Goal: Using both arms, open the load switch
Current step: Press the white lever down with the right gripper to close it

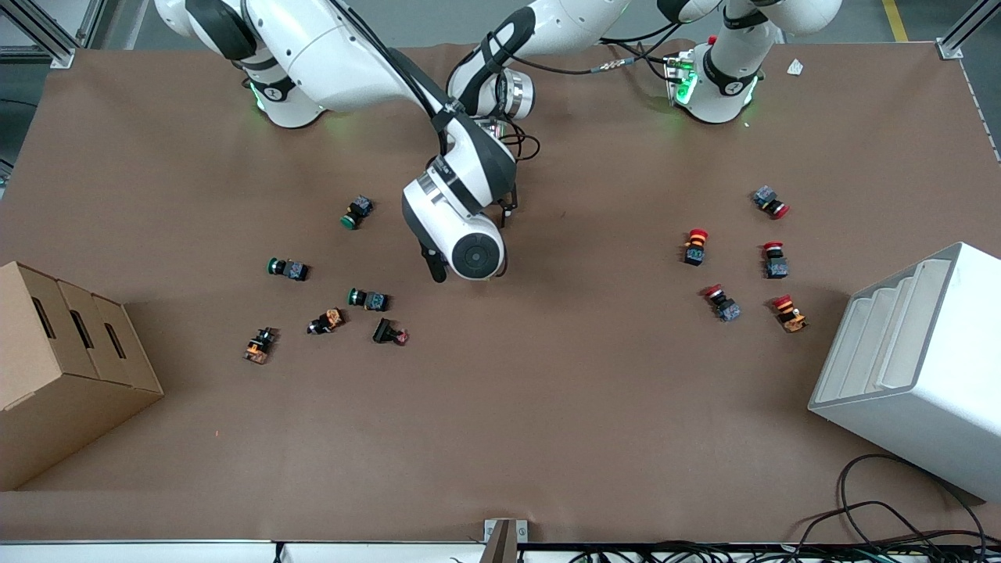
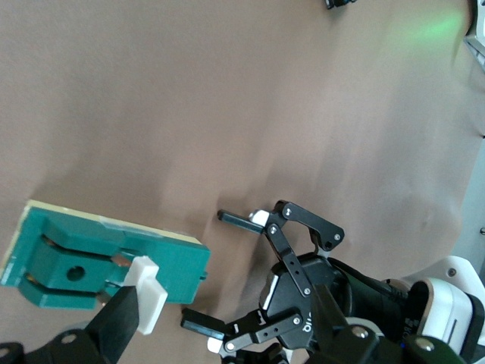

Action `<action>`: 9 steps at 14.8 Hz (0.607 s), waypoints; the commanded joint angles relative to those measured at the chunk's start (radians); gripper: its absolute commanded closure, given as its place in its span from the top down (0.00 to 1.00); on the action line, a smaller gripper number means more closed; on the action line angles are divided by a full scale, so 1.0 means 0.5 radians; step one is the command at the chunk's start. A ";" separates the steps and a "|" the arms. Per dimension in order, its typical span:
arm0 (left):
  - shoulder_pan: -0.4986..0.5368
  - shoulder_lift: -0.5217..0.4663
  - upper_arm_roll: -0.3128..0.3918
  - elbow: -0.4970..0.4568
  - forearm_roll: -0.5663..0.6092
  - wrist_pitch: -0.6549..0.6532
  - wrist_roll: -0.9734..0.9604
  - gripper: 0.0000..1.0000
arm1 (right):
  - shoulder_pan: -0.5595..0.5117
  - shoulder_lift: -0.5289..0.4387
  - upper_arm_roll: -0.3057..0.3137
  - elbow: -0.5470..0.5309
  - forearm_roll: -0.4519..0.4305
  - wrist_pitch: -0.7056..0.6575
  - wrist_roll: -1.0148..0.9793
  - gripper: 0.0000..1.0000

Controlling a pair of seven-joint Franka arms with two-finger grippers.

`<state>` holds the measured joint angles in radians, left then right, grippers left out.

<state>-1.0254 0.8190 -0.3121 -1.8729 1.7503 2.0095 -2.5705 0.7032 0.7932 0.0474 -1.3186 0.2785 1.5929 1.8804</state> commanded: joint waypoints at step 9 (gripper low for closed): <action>-0.023 0.086 -0.005 0.003 -0.003 0.012 -0.004 0.99 | 0.079 -0.003 0.006 -0.093 0.023 0.036 0.022 1.00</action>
<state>-1.0275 0.8201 -0.3120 -1.8729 1.7503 2.0051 -2.5705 0.7338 0.7983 0.0526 -1.3460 0.2786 1.6026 1.8806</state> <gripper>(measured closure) 0.013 0.000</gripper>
